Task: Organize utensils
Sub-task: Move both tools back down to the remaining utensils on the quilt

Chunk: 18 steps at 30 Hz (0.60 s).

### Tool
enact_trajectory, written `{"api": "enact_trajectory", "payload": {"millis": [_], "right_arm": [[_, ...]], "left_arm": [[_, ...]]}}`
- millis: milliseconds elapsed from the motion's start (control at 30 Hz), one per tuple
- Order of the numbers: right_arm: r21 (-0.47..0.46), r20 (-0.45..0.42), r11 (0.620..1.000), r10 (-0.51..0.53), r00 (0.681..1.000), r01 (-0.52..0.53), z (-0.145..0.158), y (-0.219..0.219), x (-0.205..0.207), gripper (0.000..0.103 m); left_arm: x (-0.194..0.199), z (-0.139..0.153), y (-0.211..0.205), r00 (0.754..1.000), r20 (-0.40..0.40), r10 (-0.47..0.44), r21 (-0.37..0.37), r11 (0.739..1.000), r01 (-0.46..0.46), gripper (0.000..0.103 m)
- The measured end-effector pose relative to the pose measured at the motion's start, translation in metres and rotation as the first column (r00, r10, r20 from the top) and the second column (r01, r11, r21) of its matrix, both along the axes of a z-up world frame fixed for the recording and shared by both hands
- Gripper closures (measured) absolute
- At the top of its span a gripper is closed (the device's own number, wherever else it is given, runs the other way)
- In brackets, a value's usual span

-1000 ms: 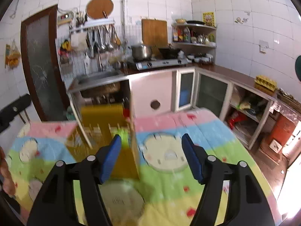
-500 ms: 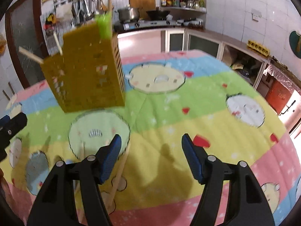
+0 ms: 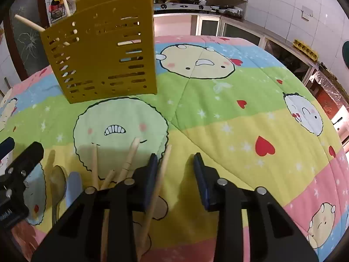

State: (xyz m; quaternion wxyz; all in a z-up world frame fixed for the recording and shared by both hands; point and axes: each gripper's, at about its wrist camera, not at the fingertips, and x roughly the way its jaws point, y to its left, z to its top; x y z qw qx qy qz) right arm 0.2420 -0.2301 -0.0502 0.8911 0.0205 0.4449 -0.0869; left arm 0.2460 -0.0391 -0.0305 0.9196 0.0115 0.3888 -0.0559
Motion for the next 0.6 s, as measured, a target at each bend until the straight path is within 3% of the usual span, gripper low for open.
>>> {"api": "enact_trajectory", "payload": {"millis": [67, 133, 600], "right_arm": [[-0.016, 0.005, 1.0, 0.022, 1.0, -0.022, 0.0, 0.005, 0.0, 0.086], [-0.009, 0.014, 0.999, 0.038, 0.999, -0.038, 0.0, 0.005, -0.002, 0.093], [0.067, 0.045, 0.997, 0.027, 0.999, -0.03, 0.002, -0.034, -0.016, 0.095]], "left_arm": [[0.001, -0.002, 0.0, 1.0, -0.008, -0.001, -0.004, 1.0, 0.001, 0.005], [0.001, -0.003, 0.0, 1.0, -0.016, -0.005, -0.012, 1.0, 0.004, 0.005], [-0.007, -0.016, -0.017, 0.995, -0.089, -0.048, -0.035, 0.998, 0.046, 0.005]]}}
